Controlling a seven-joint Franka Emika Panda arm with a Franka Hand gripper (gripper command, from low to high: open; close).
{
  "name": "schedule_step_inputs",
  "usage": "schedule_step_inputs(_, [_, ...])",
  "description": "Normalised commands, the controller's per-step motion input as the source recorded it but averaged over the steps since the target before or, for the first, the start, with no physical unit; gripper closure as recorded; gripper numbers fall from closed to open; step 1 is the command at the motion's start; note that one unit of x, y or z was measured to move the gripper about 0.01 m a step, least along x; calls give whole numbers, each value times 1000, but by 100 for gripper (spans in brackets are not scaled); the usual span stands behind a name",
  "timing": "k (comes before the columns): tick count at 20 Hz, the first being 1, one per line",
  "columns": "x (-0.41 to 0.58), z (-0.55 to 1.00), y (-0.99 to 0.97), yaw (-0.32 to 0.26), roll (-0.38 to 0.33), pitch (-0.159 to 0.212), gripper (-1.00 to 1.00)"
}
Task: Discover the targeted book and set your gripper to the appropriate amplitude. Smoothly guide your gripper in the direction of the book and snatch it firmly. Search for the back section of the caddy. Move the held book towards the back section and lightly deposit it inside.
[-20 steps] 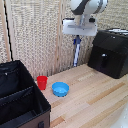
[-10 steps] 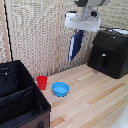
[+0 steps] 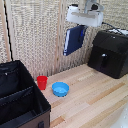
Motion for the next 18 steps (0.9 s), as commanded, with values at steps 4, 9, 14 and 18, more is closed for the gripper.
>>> schedule_step_inputs(4, [521,598,654,-63,106,90,100])
schedule_step_inputs(9, [452,600,712,-53,104,77,100])
schedule_step_inputs(14, [264,815,776,-46,36,14,100])
schedule_step_inputs(18, [214,904,799,-41,0,0,100])
